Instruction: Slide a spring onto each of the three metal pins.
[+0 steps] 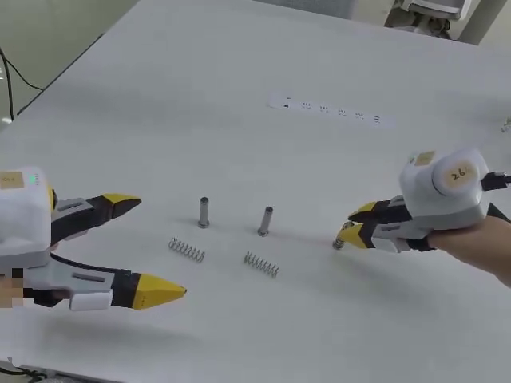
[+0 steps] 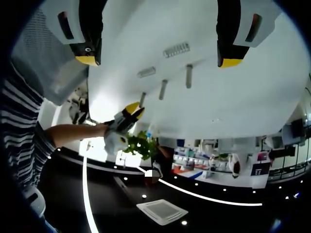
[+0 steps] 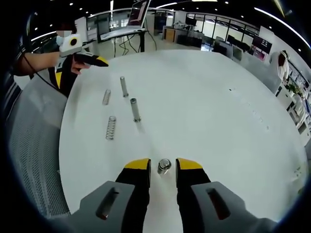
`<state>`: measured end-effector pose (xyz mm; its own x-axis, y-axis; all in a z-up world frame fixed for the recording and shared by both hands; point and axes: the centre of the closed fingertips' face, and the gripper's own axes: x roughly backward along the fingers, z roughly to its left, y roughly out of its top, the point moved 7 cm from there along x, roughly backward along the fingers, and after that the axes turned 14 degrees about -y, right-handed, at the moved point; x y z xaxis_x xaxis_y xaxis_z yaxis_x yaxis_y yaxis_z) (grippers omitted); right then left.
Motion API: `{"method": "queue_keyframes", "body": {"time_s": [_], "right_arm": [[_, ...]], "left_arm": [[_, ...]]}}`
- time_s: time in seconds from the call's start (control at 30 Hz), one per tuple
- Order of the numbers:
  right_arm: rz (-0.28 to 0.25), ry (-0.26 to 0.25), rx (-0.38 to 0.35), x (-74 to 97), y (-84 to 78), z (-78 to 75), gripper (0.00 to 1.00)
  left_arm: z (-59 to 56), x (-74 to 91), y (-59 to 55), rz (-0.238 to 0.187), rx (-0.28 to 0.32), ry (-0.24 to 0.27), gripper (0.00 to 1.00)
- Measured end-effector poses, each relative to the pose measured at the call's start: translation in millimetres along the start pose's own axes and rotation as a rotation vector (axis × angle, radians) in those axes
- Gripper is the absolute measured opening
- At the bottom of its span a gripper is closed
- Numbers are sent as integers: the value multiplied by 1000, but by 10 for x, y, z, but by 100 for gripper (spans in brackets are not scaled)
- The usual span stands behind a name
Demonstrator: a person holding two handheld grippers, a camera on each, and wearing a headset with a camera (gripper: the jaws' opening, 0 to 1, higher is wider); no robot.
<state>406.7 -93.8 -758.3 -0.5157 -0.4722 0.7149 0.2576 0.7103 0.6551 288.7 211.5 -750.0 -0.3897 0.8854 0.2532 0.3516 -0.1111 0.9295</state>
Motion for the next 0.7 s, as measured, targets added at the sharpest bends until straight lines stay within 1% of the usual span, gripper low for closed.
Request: {"method": "queue_keyframes", "body": {"time_s": [0.37, 0.7], "right_arm": [[-19, -12, -23, 81, -6, 13, 20], [-46, -23, -45, 149, -18, -24, 18]], "left_arm": [[3, 9, 15, -5, -1, 6, 96], [8, 11, 19, -5, 0, 7, 96]]}}
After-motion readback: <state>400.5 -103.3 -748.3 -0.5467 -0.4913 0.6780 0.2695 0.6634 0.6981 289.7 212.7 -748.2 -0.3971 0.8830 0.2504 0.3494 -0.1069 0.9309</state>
